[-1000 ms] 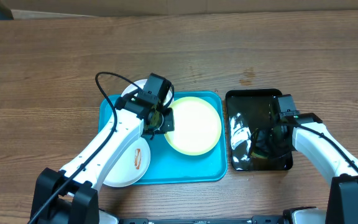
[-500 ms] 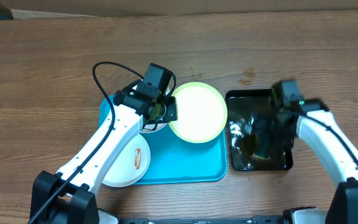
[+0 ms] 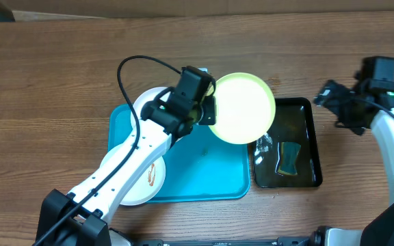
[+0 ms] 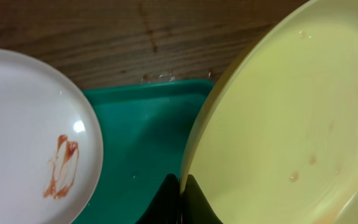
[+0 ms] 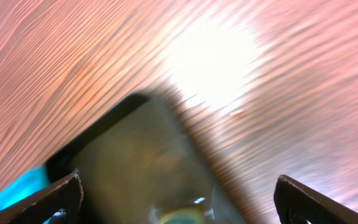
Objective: Clean dirty plates on tray and stack at the side
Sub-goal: 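Lift the yellow plate by its rim with the left gripper, then carry the yellow plate left and set it on the table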
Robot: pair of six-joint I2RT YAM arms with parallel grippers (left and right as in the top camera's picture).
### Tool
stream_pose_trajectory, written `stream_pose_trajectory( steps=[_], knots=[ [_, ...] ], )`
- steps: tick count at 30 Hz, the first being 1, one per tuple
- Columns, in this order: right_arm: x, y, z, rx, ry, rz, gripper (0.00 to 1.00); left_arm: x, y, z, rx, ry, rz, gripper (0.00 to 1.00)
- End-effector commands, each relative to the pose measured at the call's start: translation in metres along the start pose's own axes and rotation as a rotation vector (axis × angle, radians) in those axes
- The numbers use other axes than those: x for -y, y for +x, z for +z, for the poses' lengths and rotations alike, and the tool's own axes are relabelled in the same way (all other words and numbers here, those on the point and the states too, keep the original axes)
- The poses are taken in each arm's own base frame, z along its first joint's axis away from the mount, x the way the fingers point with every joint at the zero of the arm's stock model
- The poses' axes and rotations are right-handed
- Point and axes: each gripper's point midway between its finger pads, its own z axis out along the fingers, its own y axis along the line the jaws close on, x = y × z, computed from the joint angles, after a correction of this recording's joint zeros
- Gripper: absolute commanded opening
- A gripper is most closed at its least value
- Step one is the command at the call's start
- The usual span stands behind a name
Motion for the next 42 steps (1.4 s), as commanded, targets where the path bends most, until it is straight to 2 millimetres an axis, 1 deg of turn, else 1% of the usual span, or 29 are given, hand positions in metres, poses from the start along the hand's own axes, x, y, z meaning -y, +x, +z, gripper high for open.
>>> stream_pose_trajectory(
  steps=[1, 4, 8, 13, 17, 21, 26, 33, 37, 42],
  knots=[
    [0.027, -0.022, -0.008, 0.072, 0.079, 0.050, 1.00, 0.016, -0.018, -0.004, 0.091, -0.011, 0.037, 0.04],
    [0.039, -0.027, -0.009, 0.080, 0.091, 0.083, 1.00, 0.029, -0.026, -0.004, 0.153, -0.006, 0.059, 0.04],
    [0.042, -0.029, -0.010, 0.082, 0.094, 0.093, 1.00, 0.041, -0.033, -0.001, 0.206, -0.006, 0.073, 0.04],
    [0.042, -0.029, -0.010, 0.082, 0.094, 0.093, 1.00, 0.052, -0.037, 0.017, 0.240, 0.009, 0.080, 0.04],
    [0.042, -0.029, -0.010, 0.082, 0.094, 0.093, 1.00, 0.058, -0.042, 0.032, 0.273, 0.007, 0.082, 0.04],
    [0.042, -0.029, -0.010, 0.082, 0.094, 0.093, 1.00, 0.070, -0.049, 0.038, 0.322, 0.023, 0.159, 0.04],
    [0.042, -0.029, -0.010, 0.082, 0.094, 0.093, 1.00, 0.082, -0.061, 0.027, 0.440, -0.060, 0.302, 0.04],
    [0.042, -0.029, -0.010, 0.082, 0.094, 0.093, 1.00, 0.105, -0.063, 0.003, 0.567, -0.243, 0.590, 0.04],
    [0.042, -0.029, -0.010, 0.082, 0.094, 0.093, 1.00, 0.111, -0.065, -0.010, 0.614, -0.347, 0.697, 0.04],
    [0.042, -0.029, -0.010, 0.082, 0.094, 0.093, 1.00, 0.116, -0.069, -0.020, 0.643, -0.425, 0.798, 0.04]
  ],
)
